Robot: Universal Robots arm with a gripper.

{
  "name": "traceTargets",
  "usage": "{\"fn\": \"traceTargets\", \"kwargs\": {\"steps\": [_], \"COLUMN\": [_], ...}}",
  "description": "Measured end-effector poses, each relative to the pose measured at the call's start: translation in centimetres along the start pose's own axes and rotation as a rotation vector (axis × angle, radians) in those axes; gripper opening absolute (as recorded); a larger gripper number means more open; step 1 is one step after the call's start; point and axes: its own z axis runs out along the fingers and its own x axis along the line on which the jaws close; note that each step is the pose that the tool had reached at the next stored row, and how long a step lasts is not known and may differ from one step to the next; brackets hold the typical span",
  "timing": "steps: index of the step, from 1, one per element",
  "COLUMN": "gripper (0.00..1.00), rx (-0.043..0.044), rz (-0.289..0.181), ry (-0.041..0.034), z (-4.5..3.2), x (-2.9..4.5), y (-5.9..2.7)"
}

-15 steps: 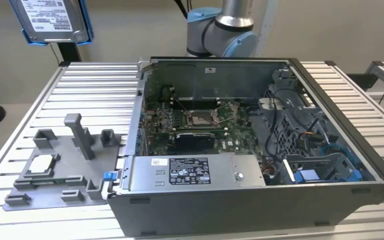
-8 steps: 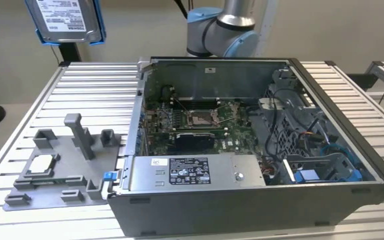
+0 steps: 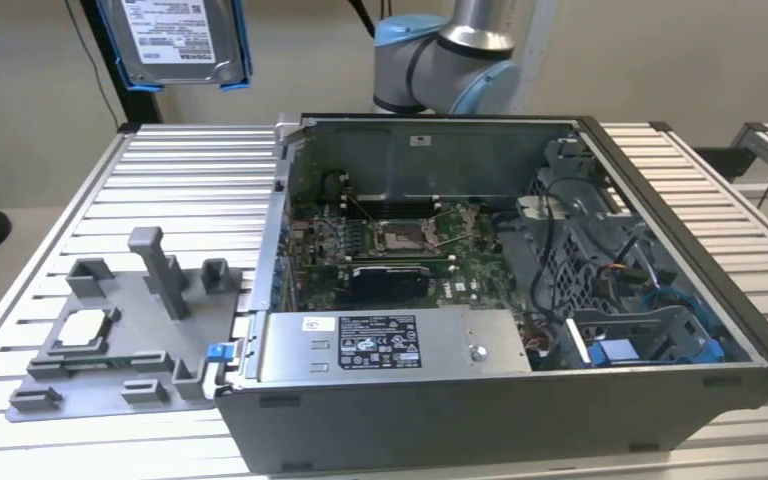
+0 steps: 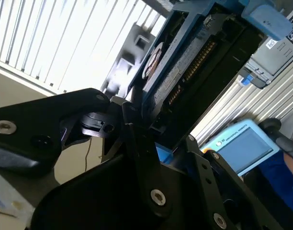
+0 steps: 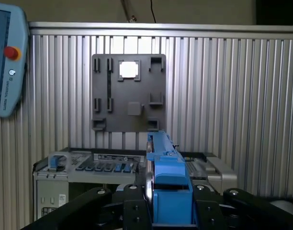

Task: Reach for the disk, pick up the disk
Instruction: 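Pick up the disk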

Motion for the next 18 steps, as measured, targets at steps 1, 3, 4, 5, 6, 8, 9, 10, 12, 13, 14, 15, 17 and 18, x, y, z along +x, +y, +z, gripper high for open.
{"fn": "traceTargets", "kwargs": {"steps": [1, 3, 4, 5, 6, 8, 9, 10, 12, 13, 14, 15, 17, 18], "gripper": [0.00, 0.00, 0.00, 0.00, 0.00, 0.00, 0.00, 0.00, 0.00, 0.00, 0.00, 0.00, 0.00, 0.00], "rx": [0.0000, 0.0000, 0.0000, 0.0001, 0.0001, 0.0002, 0.0004, 0.0005, 0.0005, 0.0006, 0.0007, 0.0009, 0.0012, 0.0013], "rz": [0.000, 0.000, 0.000, 0.000, 0.000, 0.000, 0.000, 0.000, -0.001, -0.001, -0.001, -0.001, -0.001, -0.001], "ry": [0.0000, 0.0000, 0.0000, -0.0001, 0.0000, 0.0000, 0.0000, 0.0000, 0.0000, 0.0000, 0.0000, -0.0001, -0.0001, 0.0000], "z": [0.00, 0.00, 0.00, 0.00, -0.01, -0.01, 0.00, -0.01, -0.01, -0.01, -0.01, -0.01, -0.01, -0.01], "x": [0.00, 0.01, 0.01, 0.01, 0.02, 0.02, 0.02, 0.02, 0.03, 0.03, 0.03, 0.03, 0.03, 0.04], "y": [-0.45, -1.38, -1.82, -2.28, -2.70, -3.46, -3.81, -4.16, -4.96, -5.34, -5.68, -6.02, -6.65, -6.99]}}
